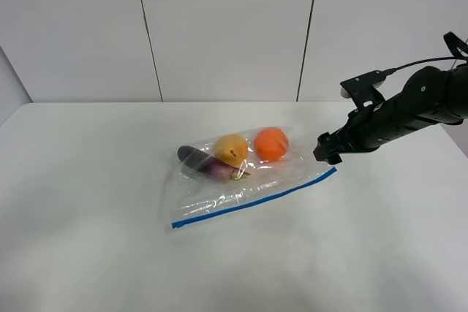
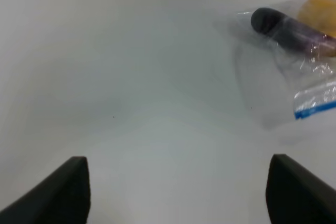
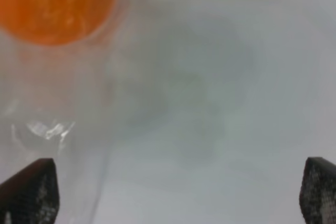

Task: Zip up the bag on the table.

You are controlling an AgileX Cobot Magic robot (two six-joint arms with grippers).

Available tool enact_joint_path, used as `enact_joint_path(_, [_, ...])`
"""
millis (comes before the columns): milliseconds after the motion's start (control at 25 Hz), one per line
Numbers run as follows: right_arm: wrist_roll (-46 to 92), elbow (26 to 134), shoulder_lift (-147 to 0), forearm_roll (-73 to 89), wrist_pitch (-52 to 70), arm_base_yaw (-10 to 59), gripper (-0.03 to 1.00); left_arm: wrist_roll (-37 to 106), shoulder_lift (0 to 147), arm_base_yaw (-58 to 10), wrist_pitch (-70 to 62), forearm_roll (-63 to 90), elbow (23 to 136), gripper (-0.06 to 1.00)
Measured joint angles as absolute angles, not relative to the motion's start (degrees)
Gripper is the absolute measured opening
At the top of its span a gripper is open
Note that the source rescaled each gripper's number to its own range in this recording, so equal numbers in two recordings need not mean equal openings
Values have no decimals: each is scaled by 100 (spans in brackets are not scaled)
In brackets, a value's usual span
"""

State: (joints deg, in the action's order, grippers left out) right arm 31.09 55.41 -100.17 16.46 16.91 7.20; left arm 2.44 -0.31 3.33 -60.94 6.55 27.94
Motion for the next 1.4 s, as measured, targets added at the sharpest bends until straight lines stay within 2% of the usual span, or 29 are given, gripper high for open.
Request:
enact_joint_path(200, [1839, 5541, -10017, 420, 1660, 720, 100, 249, -31, 333, -6094, 655, 2794, 100])
enact_joint_path(400, [884, 5541, -10017, 52, 1660, 716, 100, 249, -31, 333, -6094, 655, 2794, 100])
enact_joint_path(1160, [401, 5541, -10017, 0, 2008, 709, 100, 249, -31, 333, -6094, 655, 2794, 100])
enact_joint_path(1400, [369, 5535, -9916, -59, 2057, 365, 100, 249, -31, 333, -6094, 655, 2794, 100])
